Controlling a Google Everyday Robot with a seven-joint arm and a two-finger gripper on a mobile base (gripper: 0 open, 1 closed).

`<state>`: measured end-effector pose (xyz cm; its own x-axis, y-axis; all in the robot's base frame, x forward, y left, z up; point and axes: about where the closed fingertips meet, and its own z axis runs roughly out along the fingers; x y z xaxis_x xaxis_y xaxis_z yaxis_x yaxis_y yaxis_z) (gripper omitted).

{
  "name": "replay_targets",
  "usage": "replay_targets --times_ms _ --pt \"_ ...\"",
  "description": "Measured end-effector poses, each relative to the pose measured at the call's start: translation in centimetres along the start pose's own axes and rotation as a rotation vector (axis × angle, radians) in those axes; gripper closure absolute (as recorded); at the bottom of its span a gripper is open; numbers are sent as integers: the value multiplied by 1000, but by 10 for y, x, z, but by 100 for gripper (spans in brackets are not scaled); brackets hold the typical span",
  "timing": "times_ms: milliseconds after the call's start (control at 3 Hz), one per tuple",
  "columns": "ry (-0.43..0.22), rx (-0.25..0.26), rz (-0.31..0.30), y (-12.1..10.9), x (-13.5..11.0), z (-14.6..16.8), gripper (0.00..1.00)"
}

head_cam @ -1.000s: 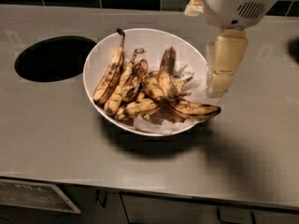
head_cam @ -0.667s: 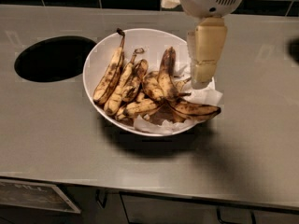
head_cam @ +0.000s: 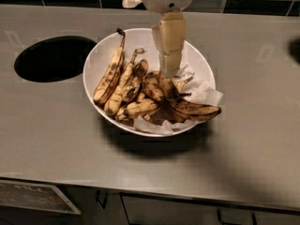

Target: Pick banana from white bowl

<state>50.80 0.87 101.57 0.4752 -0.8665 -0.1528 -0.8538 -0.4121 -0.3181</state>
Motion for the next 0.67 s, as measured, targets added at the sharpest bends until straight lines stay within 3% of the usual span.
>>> replay_targets --times_ms 333,667 --pt "-13 14 -11 -8 -4 5 0" --pt "-36 -3 -21 -10 -12 16 0"
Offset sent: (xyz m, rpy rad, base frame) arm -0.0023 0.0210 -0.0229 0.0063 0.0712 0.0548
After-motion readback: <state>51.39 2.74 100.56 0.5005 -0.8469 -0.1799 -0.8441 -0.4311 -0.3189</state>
